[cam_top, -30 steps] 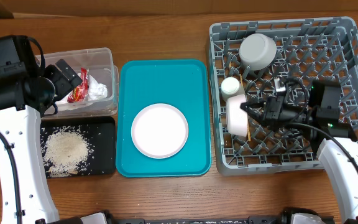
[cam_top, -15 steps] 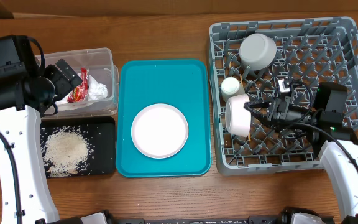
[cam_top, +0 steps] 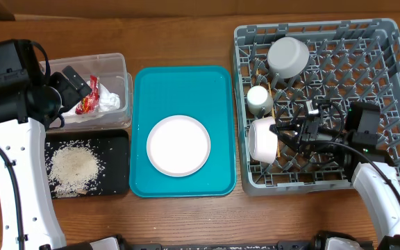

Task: Sort waste into correct bins and load items into the dishwasher
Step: 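Carry the pink bowl to the rack's near side and release it, then move the right gripper to the pink plate's edge and grip it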

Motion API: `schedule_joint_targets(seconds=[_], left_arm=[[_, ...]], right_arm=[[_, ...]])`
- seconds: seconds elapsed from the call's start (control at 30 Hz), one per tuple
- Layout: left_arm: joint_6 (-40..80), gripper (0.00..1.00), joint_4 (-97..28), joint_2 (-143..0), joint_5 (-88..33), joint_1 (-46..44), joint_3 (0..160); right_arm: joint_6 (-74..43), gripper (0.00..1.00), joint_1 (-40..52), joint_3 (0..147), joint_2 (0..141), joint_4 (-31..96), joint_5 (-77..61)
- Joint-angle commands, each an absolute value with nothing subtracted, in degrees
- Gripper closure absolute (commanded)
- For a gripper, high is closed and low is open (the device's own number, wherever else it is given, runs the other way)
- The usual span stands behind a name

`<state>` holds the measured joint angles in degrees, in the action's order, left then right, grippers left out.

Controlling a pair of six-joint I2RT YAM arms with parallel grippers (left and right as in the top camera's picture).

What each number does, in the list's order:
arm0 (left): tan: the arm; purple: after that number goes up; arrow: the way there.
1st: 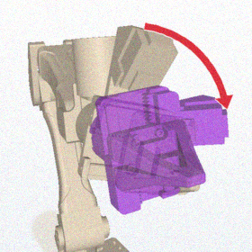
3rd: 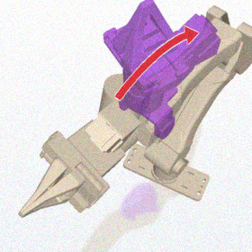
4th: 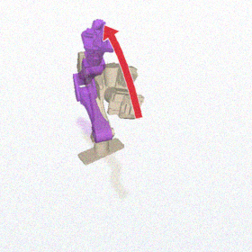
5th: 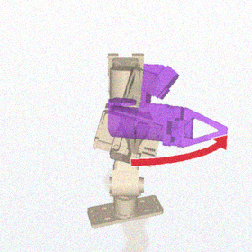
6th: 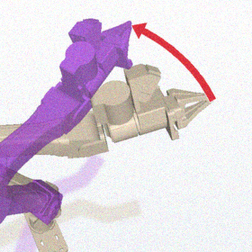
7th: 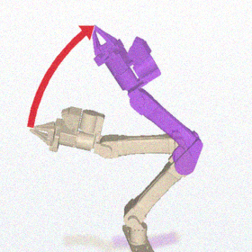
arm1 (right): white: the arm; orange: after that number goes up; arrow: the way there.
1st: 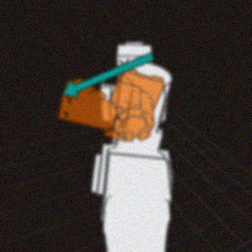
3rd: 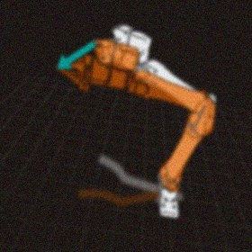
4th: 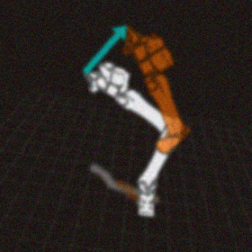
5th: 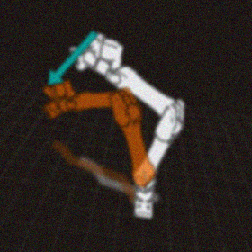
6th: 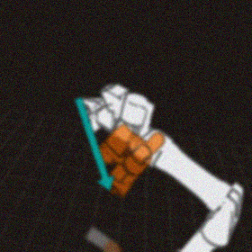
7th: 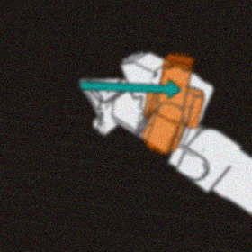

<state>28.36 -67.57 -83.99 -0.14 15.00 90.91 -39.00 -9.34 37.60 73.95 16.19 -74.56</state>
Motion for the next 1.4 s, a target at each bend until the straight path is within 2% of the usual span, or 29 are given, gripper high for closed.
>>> schedule_joint_targets(seconds=[0.0,0.23,0.37,0.63,0.87,1.0,1.17,1.27,1.37], left_arm=[[27.88,0.00,-67.48,-83.13,0.58,14.61,91.88],[27.86,0.00,-67.48,-83.13,0.58,14.61,91.88],[27.88,0.00,-67.48,-83.13,0.58,14.61,91.88],[27.86,0.00,-67.48,-83.13,0.58,14.61,91.88],[27.88,0.00,-67.48,-83.13,0.58,14.59,91.88],[27.86,0.00,-67.48,-83.13,0.58,14.61,91.88],[27.86,0.00,-67.48,-83.13,0.58,14.61,91.88],[27.88,0.00,-67.48,-83.13,0.58,14.61,91.88],[27.86,0.00,-67.48,-83.13,0.58,14.61,91.88]], right_arm=[[-38.81,0.96,-9.52,37.45,74.02,13.54,-75.00],[-35.11,0.87,-11.90,37.45,74.02,12.10,-73.08],[-33.95,0.76,-13.76,37.45,74.02,13.06,-71.75],[-31.03,0.67,-15.84,37.45,74.02,16.05,-64.20],[-31.05,0.66,-15.84,39.07,74.00,16.40,-58.33],[-29.65,0.65,-14.76,45.95,73.93,21.89,-55.92],[-25.82,0.65,-8.21,55.68,73.93,31.68,-46.22],[-22.41,0.64,0.40,61.14,73.95,36.95,-35.88],[-22.17,0.62,11.51,62.65,73.95,37.12,-24.69]])
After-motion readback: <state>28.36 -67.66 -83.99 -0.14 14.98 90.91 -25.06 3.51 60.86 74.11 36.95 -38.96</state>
